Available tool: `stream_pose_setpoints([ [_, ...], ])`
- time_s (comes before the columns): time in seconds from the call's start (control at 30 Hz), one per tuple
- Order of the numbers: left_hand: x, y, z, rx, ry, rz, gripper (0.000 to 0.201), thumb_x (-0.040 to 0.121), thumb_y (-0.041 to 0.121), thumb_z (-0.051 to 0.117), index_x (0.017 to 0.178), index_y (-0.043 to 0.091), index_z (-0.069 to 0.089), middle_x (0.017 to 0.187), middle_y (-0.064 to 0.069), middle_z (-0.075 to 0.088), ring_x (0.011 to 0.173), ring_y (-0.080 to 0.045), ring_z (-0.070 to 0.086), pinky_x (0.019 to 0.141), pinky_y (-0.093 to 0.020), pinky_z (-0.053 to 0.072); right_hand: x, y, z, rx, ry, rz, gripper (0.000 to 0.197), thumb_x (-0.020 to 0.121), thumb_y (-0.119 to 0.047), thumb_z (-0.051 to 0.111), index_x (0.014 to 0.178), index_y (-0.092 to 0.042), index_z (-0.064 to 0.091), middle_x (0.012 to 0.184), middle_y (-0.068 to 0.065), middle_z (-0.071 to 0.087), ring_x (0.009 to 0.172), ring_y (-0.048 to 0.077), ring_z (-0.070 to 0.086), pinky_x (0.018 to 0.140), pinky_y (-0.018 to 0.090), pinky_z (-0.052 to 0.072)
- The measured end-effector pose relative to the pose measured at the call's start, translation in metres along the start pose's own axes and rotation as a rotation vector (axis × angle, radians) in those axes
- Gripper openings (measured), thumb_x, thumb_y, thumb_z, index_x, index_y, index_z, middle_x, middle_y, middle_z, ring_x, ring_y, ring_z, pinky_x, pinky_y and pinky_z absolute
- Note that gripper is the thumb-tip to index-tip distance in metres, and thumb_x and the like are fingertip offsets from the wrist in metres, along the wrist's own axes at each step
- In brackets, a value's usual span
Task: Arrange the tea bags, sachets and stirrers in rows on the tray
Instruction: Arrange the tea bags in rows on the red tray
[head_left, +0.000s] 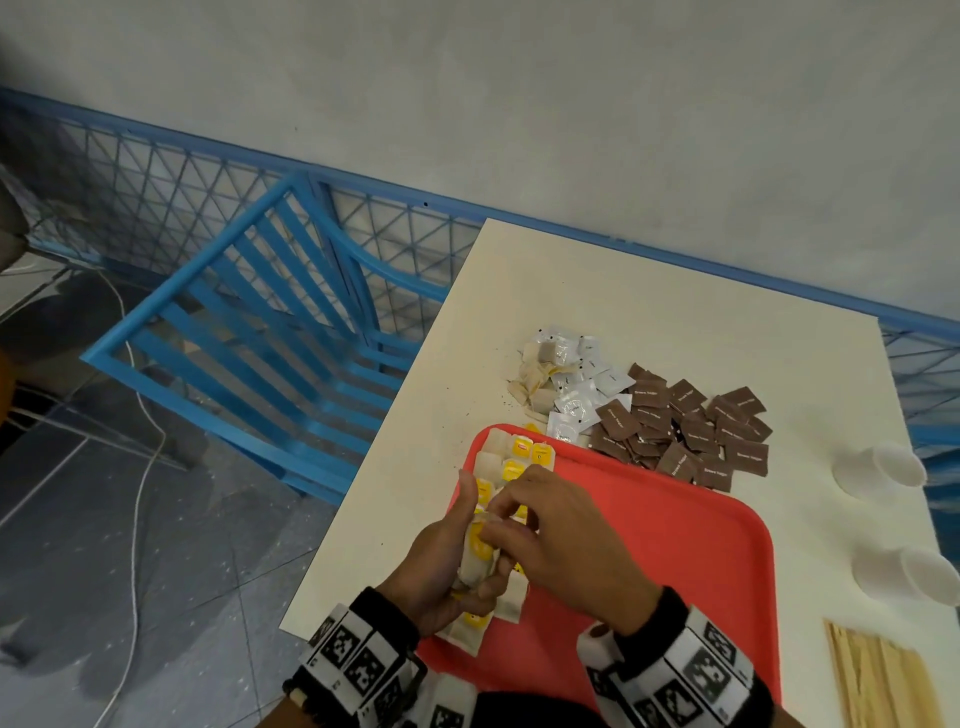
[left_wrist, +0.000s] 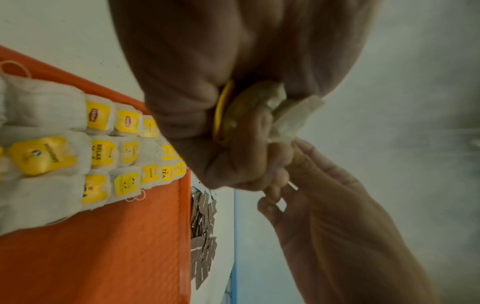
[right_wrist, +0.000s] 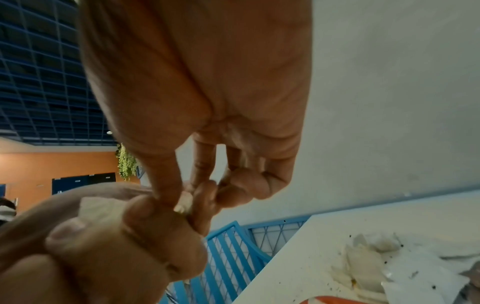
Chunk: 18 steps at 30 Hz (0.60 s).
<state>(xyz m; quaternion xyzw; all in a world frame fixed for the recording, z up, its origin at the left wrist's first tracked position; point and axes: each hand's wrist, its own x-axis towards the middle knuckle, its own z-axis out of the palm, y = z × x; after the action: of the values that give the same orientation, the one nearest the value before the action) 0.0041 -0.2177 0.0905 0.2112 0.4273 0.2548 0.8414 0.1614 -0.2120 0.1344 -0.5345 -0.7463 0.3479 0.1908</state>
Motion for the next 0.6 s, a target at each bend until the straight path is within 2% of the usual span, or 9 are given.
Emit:
stream_pose_setpoints([
  [0.07, 0.001, 0.001, 0.002, 0.035, 0.013, 0.011, 0.077, 0.084, 0.078, 0.033, 0.069, 0.008, 0.063, 0.058, -0.009, 0.049, 0.041, -0.014, 0.04, 0.042, -0.021, 0.021, -0.001, 0.0, -0.006, 0.066, 0.037, 0.015, 0.008, 0.085, -0.031, 0.073, 0.08, -0.024, 0.07, 0.077, -0.011, 0.062, 0.072, 0.009, 0.055, 0.066, 0.017, 0.04],
  [0.17, -0.001, 0.003, 0.004, 0.08, 0.008, 0.017, 0.073, 0.089, 0.072, 0.032, 0.062, 0.011, 0.063, 0.053, -0.005, 0.047, 0.04, -0.012, 0.037, 0.046, -0.026, 0.014, -0.001, 0.0, -0.017, 0.183, 0.035, 0.031, 0.006, 0.085, -0.027, 0.075, 0.084, -0.023, 0.071, 0.066, -0.012, 0.067, 0.061, 0.01, 0.061, 0.063, 0.02, 0.046],
  [0.2, -0.001, 0.004, 0.005, 0.079, 0.004, 0.018, 0.074, 0.09, 0.071, 0.031, 0.062, 0.011, 0.063, 0.052, -0.005, 0.047, 0.04, -0.012, 0.037, 0.048, -0.027, 0.013, -0.002, 0.0, -0.019, 0.19, 0.055, 0.023, 0.007, 0.084, -0.028, 0.076, 0.086, -0.024, 0.07, 0.067, -0.012, 0.067, 0.063, 0.009, 0.061, 0.063, 0.017, 0.045],
  [0.3, -0.001, 0.005, 0.007, 0.033, -0.004, 0.023, 0.075, 0.088, 0.073, 0.03, 0.061, 0.01, 0.062, 0.051, -0.006, 0.047, 0.039, -0.012, 0.037, 0.05, -0.029, 0.011, -0.004, 0.0, -0.02, 0.061, 0.117, -0.057, 0.013, 0.082, -0.033, 0.077, 0.086, -0.031, 0.064, 0.085, -0.016, 0.061, 0.08, 0.006, 0.055, 0.07, 0.012, 0.04],
  [0.4, -0.001, 0.005, 0.008, 0.01, 0.01, 0.025, 0.075, 0.086, 0.074, 0.031, 0.065, 0.007, 0.059, 0.052, -0.008, 0.044, 0.038, -0.013, 0.035, 0.045, -0.024, 0.013, -0.005, 0.002, -0.016, -0.041, 0.015, -0.045, 0.023, 0.077, -0.05, 0.071, 0.096, -0.037, 0.067, 0.098, -0.02, 0.049, 0.095, 0.001, 0.048, 0.078, 0.013, 0.039],
  [0.47, -0.001, 0.005, 0.01, 0.014, 0.028, 0.026, 0.077, 0.087, 0.075, 0.028, 0.07, 0.008, 0.062, 0.053, -0.009, 0.042, 0.038, -0.013, 0.034, 0.042, -0.02, 0.017, -0.005, 0.003, -0.011, -0.076, -0.01, -0.018, 0.031, 0.075, -0.054, 0.069, 0.102, -0.039, 0.067, 0.101, -0.019, 0.046, 0.099, 0.001, 0.045, 0.082, 0.017, 0.04],
  [0.6, -0.002, 0.006, 0.011, -0.028, 0.025, 0.026, 0.077, 0.085, 0.076, 0.025, 0.067, 0.009, 0.057, 0.049, -0.007, 0.04, 0.035, -0.011, 0.032, 0.039, -0.017, 0.018, -0.005, -0.002, -0.007, -0.046, 0.021, -0.056, 0.017, 0.079, -0.047, 0.07, 0.088, -0.032, 0.069, 0.096, -0.016, 0.052, 0.095, 0.006, 0.048, 0.081, 0.023, 0.043],
])
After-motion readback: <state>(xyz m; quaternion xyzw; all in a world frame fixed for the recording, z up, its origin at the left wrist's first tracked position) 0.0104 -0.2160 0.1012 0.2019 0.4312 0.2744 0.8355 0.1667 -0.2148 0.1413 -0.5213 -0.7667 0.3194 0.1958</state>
